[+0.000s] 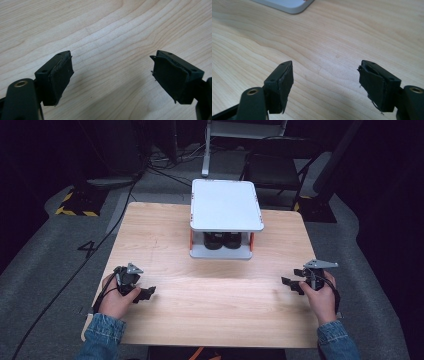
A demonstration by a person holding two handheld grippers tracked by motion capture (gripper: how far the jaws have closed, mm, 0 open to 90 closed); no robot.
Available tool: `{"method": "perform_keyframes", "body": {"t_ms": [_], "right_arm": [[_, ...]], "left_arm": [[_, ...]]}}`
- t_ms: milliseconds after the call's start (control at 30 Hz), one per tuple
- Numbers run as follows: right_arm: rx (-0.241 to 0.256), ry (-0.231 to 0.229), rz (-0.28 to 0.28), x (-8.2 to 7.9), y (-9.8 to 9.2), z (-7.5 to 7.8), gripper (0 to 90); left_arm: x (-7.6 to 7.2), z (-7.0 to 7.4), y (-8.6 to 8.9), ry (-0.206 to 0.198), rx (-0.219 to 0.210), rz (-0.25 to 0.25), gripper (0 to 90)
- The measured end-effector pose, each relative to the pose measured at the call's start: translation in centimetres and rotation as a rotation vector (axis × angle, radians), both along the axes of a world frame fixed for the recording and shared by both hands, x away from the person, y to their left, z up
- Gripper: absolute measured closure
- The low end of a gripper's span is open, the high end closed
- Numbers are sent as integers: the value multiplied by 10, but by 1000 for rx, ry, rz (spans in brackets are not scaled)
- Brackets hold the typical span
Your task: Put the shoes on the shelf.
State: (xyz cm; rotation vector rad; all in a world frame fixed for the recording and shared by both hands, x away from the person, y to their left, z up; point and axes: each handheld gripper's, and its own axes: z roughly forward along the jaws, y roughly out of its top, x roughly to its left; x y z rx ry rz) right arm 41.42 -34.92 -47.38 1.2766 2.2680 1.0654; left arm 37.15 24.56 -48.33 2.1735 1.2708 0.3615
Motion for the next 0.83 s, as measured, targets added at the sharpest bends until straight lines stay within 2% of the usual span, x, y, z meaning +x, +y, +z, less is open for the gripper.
{"method": "perform_keyframes", "body": {"t_ms": [33, 100, 200, 300, 367, 467, 533, 567, 667, 833], "right_arm": [[3, 4, -3, 1, 0, -3, 281], [-12, 14, 0, 2, 1, -12, 281], [-27, 11, -1, 4, 3, -22, 274], [-31, -9, -11, 4, 4, -26, 243], [-39, -28, -24, 4, 6, -29, 214], [-69, -34, -27, 5, 8, -30, 152], [-79, -29, -48, 5, 10, -31, 112], [-85, -22, -54, 7, 12, -31, 71], [-94, -6, -51, 10, 15, -32, 5], [-92, 1, -52, 11, 15, -32, 1]], "left_arm": [[1, -3, 0, -2, -21, -6, 169], [3, -8, 2, -25, -22, -10, 169], [6, -11, 2, -45, -1, 16, 167], [9, -15, 0, -61, 12, 58, 167], [11, -17, 0, -71, 9, 68, 156], [12, -18, 0, -77, 2, 71, 150], [13, -22, 2, -107, -8, 55, 126], [14, -22, 2, -96, -16, 54, 91], [17, -22, 1, -82, -5, 67, 25], [17, -23, 1, -80, -6, 66, 9]]}}
